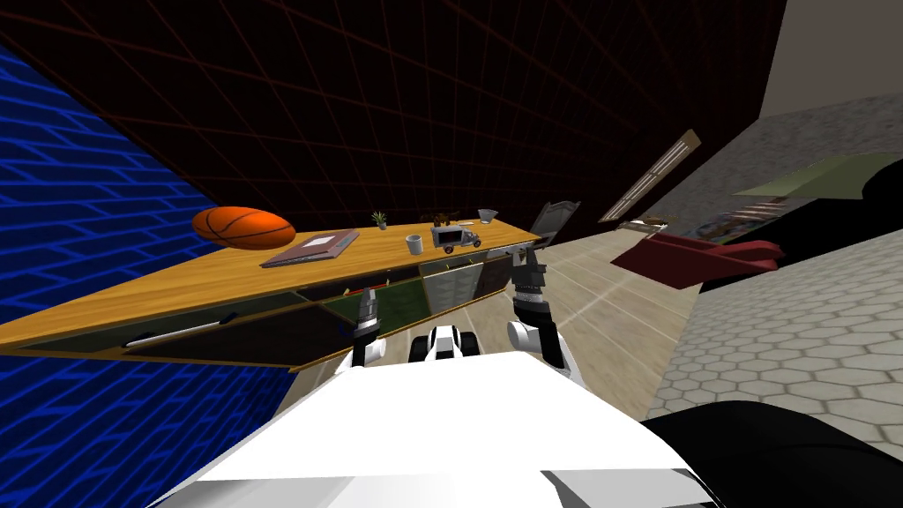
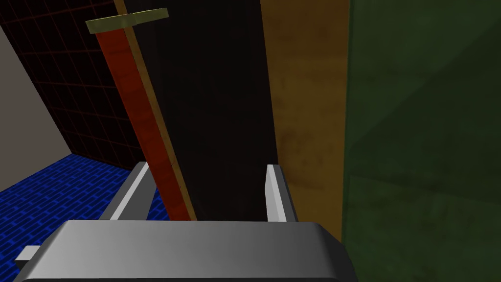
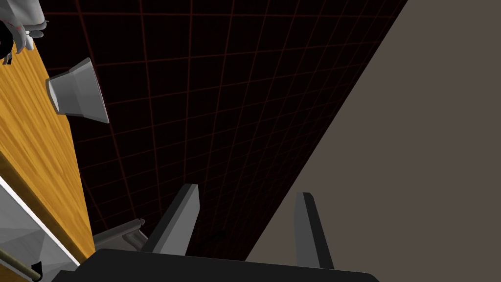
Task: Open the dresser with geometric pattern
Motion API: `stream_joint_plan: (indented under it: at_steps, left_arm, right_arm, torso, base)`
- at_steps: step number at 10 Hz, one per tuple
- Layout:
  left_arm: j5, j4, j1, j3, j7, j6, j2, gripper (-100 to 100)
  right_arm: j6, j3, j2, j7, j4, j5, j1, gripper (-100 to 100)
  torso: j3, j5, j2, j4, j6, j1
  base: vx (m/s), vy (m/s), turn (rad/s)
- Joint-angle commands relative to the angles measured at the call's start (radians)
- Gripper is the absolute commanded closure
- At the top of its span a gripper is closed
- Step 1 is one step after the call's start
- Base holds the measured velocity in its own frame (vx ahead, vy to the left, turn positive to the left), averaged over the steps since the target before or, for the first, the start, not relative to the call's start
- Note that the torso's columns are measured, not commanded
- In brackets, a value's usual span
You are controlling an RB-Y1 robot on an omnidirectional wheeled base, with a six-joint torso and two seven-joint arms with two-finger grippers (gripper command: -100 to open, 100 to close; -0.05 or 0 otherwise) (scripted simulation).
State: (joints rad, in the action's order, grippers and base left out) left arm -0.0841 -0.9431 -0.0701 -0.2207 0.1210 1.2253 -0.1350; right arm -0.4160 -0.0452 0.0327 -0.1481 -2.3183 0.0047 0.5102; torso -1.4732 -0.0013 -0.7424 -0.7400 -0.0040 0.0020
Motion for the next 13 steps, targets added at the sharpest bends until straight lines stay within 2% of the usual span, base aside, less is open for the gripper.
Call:
stream_joint_plan:
  at_steps: [1, 2, 3, 4, 6, 7, 9, 10, 11, 13]
  left_arm:
    - [0.011, -0.057, -0.071, 0.024, -0.016, 0.020, 0.005, 100]
    - [0.011, -0.057, -0.077, 0.024, -0.016, 0.020, 0.005, 100]
    - [0.019, -0.091, -0.113, 0.043, -0.028, 0.033, 0.011, 100]
    - [0.019, -0.091, -0.123, 0.043, -0.028, 0.033, 0.011, 100]
    - [0.036, -0.159, -0.195, 0.081, -0.051, 0.061, 0.021, 100]
    - [0.036, -0.159, -0.217, 0.081, -0.051, 0.061, 0.021, 100]
    - [0.053, -0.226, -0.289, 0.119, -0.075, 0.089, 0.032, 100]
    - [0.053, -0.226, -0.310, 0.119, -0.075, 0.089, 0.032, 100]
    - [0.051, -0.223, -0.294, 0.115, -0.073, 0.087, 0.031, 100]
    - [0.041, -0.244, -0.279, 0.102, -0.087, 0.046, 0.011, 100]
  right_arm:
    - [0.000, 0.000, 0.000, 0.000, 0.000, 0.000, 0.000, 0]
    - [0.000, 0.000, 0.000, 0.000, 0.000, 0.000, 0.000, 0]
    - [0.000, 0.000, 0.000, 0.000, 0.000, 0.000, 0.000, 0]
    - [0.000, 0.000, 0.000, 0.000, 0.000, 0.000, 0.000, 0]
    - [0.000, 0.000, 0.000, 0.000, 0.000, 0.000, 0.000, 0]
    - [0.000, 0.000, 0.000, 0.000, 0.000, 0.000, 0.000, 0]
    - [0.000, 0.000, 0.000, 0.000, 0.000, 0.000, 0.000, 0]
    - [0.000, 0.000, 0.000, 0.000, 0.000, 0.000, 0.000, 0]
    - [0.000, 0.000, 0.000, 0.000, 0.000, 0.000, 0.000, 0]
    - [0.000, 0.000, 0.000, 0.000, 0.000, 0.000, -0.001, 0]
  torso:
    - [0.000, 0.000, 0.000, 0.000, 0.000, 0.000]
    - [-0.001, 0.001, 0.002, 0.001, 0.000, 0.000]
    - [-0.002, 0.001, 0.003, 0.002, 0.001, 0.002]
    - [-0.002, 0.001, 0.004, 0.002, 0.000, 0.002]
    - [-0.003, 0.001, 0.005, 0.002, 0.000, 0.002]
    - [-0.004, 0.000, 0.006, 0.001, 0.002, 0.000]
    - [-0.002, 0.003, 0.004, 0.003, 0.003, 0.000]
    - [-0.003, 0.002, 0.005, 0.002, 0.004, -0.001]
    - [-0.002, 0.002, 0.004, 0.003, 0.005, -0.002]
    - [0.001, 0.001, -0.002, 0.000, 0.004, -0.003]
  base:
    - [0.079, -0.013, 0.131]
    - [0.071, -0.004, 0.064]
    - [0.086, -0.001, 0.123]
    - [0.080, 0.001, 0.074]
    - [0.137, -0.004, 0.168]
    - [0.136, -0.010, 0.085]
    - [0.128, -0.002, 0.160]
    - [0.106, -0.008, 0.075]
    - [0.034, -0.002, 0.012]
    - [-0.111, -0.036, -0.028]
